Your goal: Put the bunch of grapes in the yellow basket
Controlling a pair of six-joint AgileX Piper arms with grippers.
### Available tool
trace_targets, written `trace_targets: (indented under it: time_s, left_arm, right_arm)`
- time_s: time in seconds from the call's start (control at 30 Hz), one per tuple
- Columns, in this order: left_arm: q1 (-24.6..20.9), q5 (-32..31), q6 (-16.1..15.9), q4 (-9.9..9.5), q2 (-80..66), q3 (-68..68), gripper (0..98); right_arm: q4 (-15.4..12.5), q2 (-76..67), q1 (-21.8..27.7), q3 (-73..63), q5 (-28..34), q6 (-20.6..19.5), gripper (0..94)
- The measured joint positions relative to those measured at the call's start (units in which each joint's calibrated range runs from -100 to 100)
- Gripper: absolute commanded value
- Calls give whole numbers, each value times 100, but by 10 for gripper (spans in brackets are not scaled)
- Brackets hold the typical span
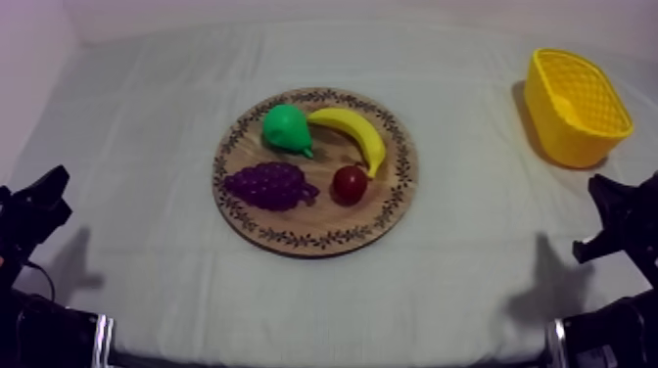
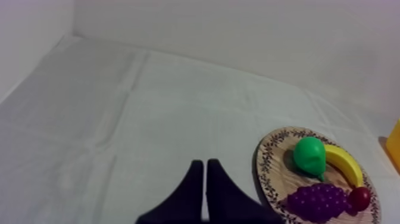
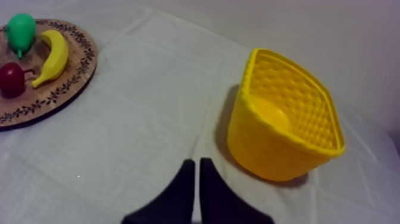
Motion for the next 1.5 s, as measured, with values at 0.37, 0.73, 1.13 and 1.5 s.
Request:
trace_targets:
  time_s: [0.37,0.73,1.13,1.5]
  left_arm:
    - [0,0,0,0,0,0,1]
    - [0,0,0,0,0,0,1]
    - [0,0,2,0,0,0,1]
    - [0,0,2,0,0,0,1]
  right_arm:
    - [0,0,0,0,0,3,4]
    - [0,0,-18,0,0,7,5]
    - [50,0,-149,0,-194,15,5]
    - [402,975,-504,-1027,-78,-31,5]
